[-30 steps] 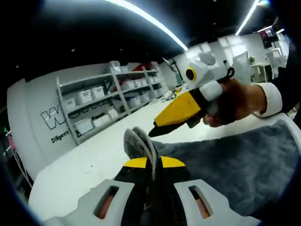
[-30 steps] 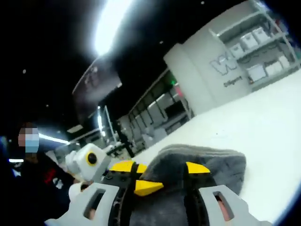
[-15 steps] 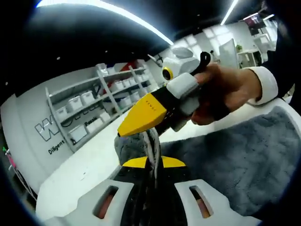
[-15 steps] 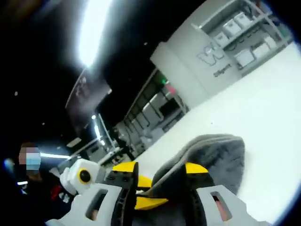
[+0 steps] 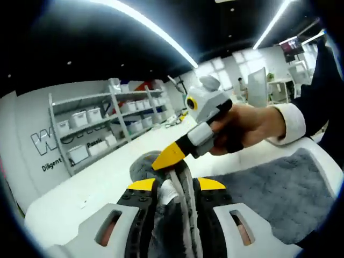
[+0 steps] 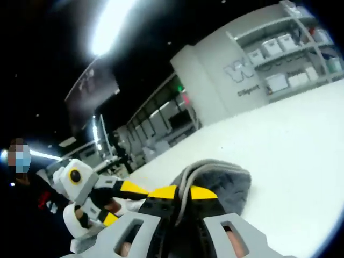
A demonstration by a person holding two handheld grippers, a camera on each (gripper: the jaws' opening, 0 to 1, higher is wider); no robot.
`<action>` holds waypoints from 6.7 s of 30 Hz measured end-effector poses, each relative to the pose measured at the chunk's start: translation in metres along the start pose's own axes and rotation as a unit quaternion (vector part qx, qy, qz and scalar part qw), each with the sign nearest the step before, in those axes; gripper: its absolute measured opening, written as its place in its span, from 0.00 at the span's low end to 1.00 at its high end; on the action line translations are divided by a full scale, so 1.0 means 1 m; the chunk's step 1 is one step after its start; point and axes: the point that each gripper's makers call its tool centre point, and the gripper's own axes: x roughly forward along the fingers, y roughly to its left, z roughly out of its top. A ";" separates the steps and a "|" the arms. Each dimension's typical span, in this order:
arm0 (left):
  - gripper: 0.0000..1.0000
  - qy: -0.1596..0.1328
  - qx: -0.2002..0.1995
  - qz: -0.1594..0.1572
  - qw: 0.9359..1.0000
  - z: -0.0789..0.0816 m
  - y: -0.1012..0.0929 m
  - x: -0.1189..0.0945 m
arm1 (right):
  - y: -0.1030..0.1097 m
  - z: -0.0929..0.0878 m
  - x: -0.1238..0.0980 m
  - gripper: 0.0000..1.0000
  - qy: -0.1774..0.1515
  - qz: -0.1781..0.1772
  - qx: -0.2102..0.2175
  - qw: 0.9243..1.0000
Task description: Open the folded towel by lifting each exposed corner and separating the folded layers until the towel lies flat within the target outline without major curled edges
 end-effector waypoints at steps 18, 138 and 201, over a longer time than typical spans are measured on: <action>0.27 0.058 -0.103 0.063 0.991 -0.045 0.051 -0.019 | -0.029 0.013 -0.017 0.00 0.006 -0.052 -0.060 0.997; 0.21 0.157 -0.042 0.060 0.985 -0.085 0.028 -0.001 | -0.188 0.063 -0.086 0.00 0.140 -0.221 -0.501 0.825; 0.37 0.073 -0.152 -0.012 0.986 -0.041 0.015 -0.017 | -0.159 0.011 -0.155 0.12 0.225 -0.186 -0.187 0.938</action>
